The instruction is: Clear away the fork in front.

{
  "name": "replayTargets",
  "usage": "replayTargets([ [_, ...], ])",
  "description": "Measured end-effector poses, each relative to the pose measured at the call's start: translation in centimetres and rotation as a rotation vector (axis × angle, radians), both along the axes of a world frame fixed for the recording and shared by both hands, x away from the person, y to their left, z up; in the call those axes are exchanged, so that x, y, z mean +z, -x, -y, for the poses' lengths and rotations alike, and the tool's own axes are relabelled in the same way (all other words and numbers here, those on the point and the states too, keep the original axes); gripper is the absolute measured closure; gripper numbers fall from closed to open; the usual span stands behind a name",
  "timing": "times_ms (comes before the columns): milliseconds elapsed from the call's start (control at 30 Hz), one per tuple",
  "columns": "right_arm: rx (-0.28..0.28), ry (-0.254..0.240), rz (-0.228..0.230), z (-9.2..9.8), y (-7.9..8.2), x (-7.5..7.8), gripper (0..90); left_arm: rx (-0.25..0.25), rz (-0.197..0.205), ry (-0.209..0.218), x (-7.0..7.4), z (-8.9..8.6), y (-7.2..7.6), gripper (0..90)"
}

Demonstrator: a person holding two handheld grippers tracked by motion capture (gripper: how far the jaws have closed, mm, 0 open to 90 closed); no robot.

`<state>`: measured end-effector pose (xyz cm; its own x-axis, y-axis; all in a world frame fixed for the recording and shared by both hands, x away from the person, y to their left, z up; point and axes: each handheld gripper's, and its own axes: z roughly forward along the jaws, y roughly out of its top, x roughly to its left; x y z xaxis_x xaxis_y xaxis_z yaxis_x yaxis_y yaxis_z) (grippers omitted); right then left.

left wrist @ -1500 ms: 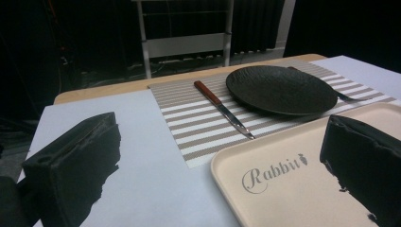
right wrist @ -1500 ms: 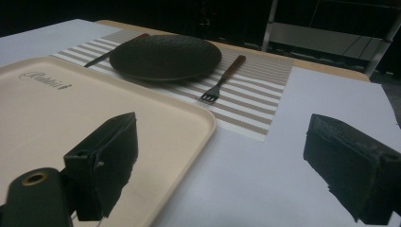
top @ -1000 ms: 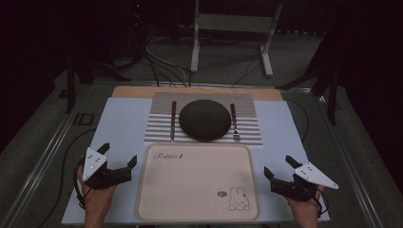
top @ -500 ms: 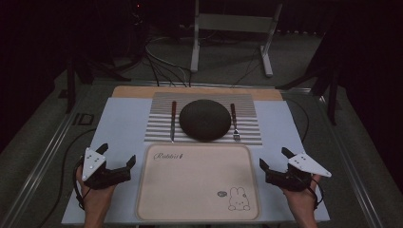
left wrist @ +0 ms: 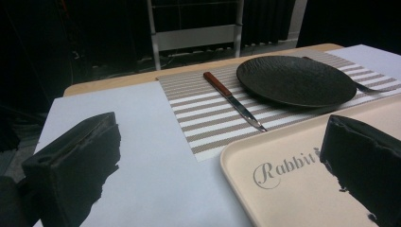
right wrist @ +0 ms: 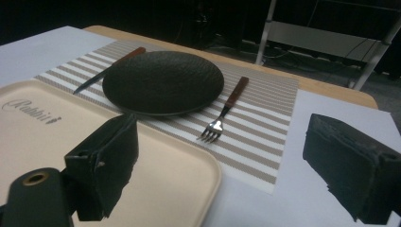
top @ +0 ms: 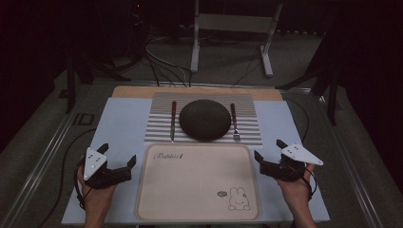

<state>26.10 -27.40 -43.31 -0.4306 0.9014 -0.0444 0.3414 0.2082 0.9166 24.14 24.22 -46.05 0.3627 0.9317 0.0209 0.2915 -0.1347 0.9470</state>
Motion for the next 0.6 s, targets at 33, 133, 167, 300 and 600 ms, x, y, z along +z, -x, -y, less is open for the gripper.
replayTargets([
  [33, 0.001, -0.004, -0.003, -0.2, -0.3, 0.1, 11.4, 0.000, -0.001, -0.002, 0.0, 0.0, 0.0, 0.0],
  [133, 0.002, 0.001, -0.009, -0.4, -0.7, 0.1, 11.4, 0.000, -0.002, -0.003, 0.0, 0.0, 0.0, 0.0],
  [167, 0.003, 0.009, -0.013, -0.7, -1.0, 0.2, 11.4, 0.001, -0.003, -0.006, -0.1, 0.0, -0.1, 0.0],
  [300, 0.004, 0.019, -0.017, -1.1, -1.7, 0.3, 11.4, 0.002, -0.002, -0.011, -0.1, 0.1, -0.1, 0.0],
  [600, 0.000, 0.032, -0.032, -1.9, -3.2, 0.8, 11.3, -0.003, -0.002, -0.033, -0.1, 0.3, -0.1, 0.0],
])
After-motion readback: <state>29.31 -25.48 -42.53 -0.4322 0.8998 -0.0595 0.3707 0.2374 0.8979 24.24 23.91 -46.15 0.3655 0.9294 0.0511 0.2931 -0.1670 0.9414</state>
